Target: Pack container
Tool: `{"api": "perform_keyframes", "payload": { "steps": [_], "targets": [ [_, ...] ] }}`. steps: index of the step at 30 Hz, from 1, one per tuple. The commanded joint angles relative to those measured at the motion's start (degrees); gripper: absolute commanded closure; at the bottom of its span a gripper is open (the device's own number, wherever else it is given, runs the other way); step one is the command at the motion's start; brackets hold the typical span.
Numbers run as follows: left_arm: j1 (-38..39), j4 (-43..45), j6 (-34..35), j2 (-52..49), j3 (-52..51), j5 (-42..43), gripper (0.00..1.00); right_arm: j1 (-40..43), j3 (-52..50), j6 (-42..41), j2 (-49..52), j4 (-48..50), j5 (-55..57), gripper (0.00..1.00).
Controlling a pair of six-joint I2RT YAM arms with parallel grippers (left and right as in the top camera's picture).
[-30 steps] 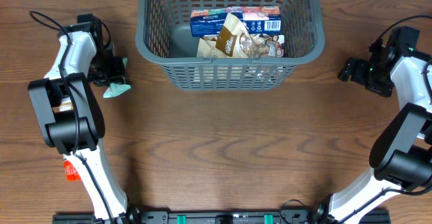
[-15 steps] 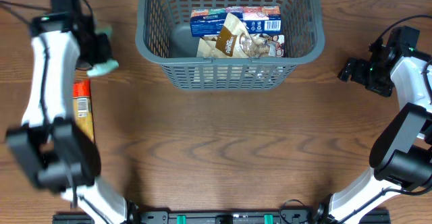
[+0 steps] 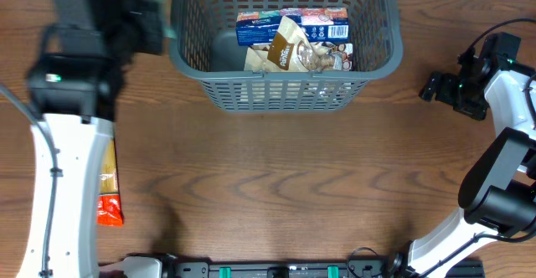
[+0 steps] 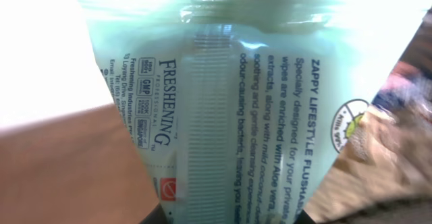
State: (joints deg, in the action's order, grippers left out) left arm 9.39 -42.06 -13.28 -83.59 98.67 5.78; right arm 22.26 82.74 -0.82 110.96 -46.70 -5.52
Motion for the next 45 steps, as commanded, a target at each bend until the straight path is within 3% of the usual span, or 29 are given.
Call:
{"api": "perform_keyframes", "payload": {
  "steps": [1,5,14,17,18,20,23,29,31,35,45],
  "targets": [
    [6.7,1.1,-16.4,-1.3,0.7,0.1,0.94,0.0,-0.4,0.6,0.1,0.0,0.1,0.01],
    [10.3,3.7,-26.6,-3.5,0.7,-0.3,0.94,0.0,-0.4,0.6,0.1,0.0,0.1,0.01],
    [10.6,7.1,-47.7,-12.3,0.7,-0.2,0.94,0.0,-0.4,0.6,0.1,0.0,0.0,0.01],
    [10.6,7.1,-53.9,-16.3,0.7,-0.3,0.87,0.0,-0.4,0.6,0.1,0.0,-0.9,0.01],
    [10.6,7.1,-54.7,-17.3,0.7,-0.3,0.78,0.0,-0.4,0.6,0.1,0.0,-0.9,0.01],
    [10.6,7.6,-54.9,-19.3,0.7,-0.3,0.71,0.0,-0.4,0.6,0.1,0.0,-0.9,0.01],
    [10.6,7.6,-54.8,-21.0,0.7,-0.3,0.68,0.0,-0.4,0.6,0.1,0.0,-0.9,0.01],
    [10.6,8.4,-49.2,-20.1,0.7,-0.3,0.36,0.0,-0.4,0.6,0.1,0.0,-0.9,0.01],
    [10.4,8.4,-45.7,-19.2,0.7,-0.4,0.29,0.0,-0.4,0.7,0.1,0.0,-0.9,0.01],
    [9.0,8.6,-40.7,-15.9,0.7,-0.4,0.29,0.0,-0.4,0.6,0.1,0.0,-0.9,0.01],
    [0.5,7.3,-38.5,-0.8,0.7,-0.5,0.29,0.0,-0.4,0.7,0.1,-0.2,-1.9,0.01]
  ]
}}
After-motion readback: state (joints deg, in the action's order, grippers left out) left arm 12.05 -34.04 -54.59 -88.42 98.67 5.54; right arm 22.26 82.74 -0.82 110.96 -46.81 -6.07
